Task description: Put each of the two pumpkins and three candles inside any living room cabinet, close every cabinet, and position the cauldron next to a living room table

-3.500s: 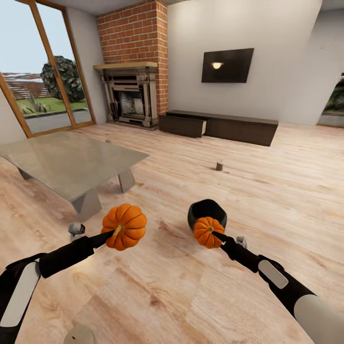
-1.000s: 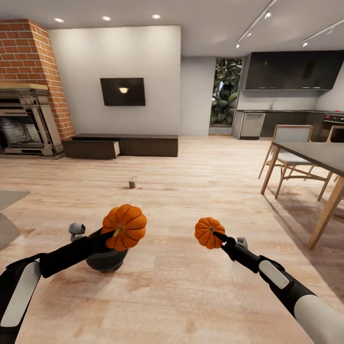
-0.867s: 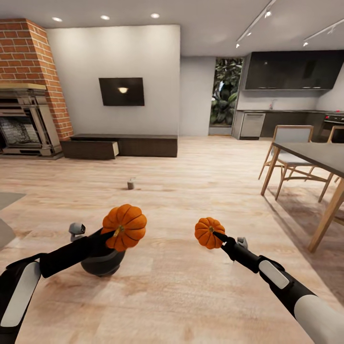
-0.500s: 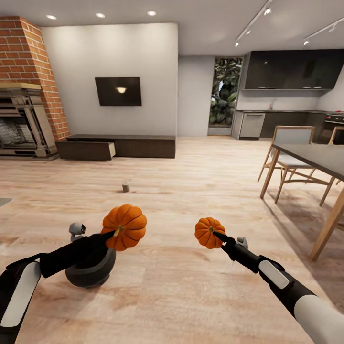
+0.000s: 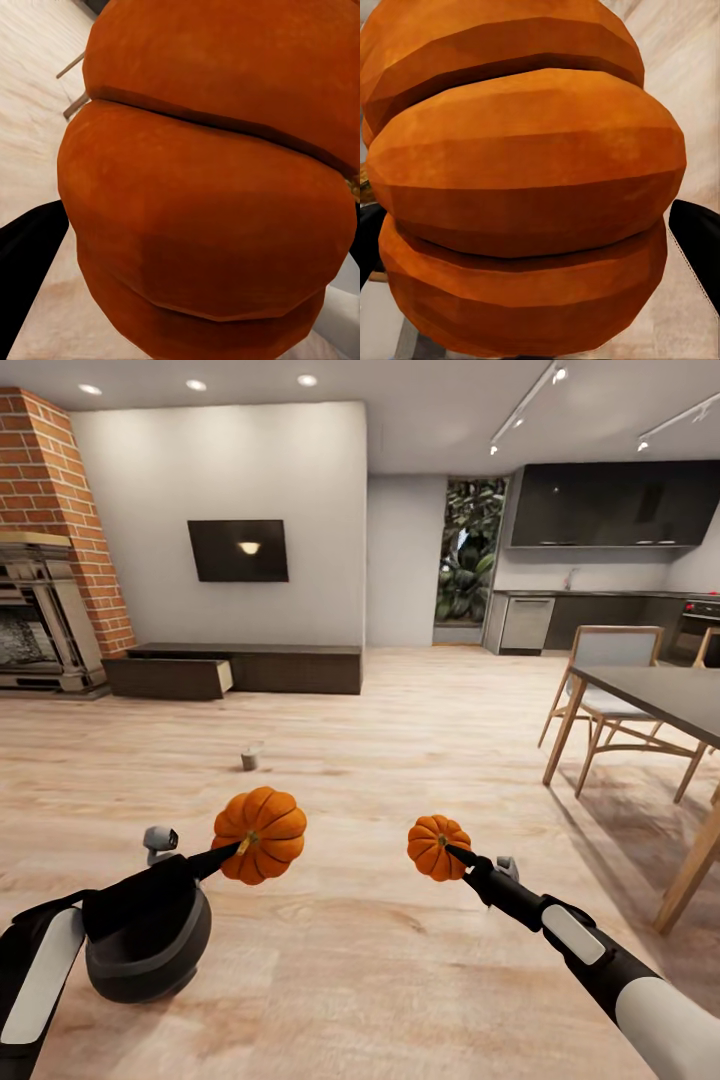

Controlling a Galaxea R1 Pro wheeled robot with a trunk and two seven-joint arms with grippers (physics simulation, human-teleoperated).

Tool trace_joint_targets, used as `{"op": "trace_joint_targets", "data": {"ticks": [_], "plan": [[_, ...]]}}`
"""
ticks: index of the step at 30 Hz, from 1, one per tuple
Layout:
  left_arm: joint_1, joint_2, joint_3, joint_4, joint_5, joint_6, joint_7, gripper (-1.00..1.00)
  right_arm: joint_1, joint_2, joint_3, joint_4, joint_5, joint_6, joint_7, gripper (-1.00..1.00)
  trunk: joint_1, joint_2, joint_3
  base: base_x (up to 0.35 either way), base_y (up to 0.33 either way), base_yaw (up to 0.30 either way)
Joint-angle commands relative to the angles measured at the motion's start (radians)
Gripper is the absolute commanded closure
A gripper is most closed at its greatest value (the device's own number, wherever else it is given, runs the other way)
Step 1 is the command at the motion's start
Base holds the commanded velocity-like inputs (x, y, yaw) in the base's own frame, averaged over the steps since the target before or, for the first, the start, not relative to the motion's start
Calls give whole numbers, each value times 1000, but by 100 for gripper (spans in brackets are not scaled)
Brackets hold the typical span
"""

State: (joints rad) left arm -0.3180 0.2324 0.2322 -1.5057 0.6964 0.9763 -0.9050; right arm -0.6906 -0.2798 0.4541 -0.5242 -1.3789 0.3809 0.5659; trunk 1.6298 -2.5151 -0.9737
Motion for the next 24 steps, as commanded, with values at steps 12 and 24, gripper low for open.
{"op": "trace_joint_targets", "data": {"ticks": [12, 24], "plan": [[-1, 0, 1, -1, 11, 8, -3, 100, -1, -1, 3, 0, -16, 5, 3, 100, 0, 0, -1, 272, -139, 0], [-1, 0, 1, -1, 11, 8, -3, 100, -1, -1, 3, -2, -16, 2, 3, 100, 0, 0, -1, 273, -137, 0]]}}
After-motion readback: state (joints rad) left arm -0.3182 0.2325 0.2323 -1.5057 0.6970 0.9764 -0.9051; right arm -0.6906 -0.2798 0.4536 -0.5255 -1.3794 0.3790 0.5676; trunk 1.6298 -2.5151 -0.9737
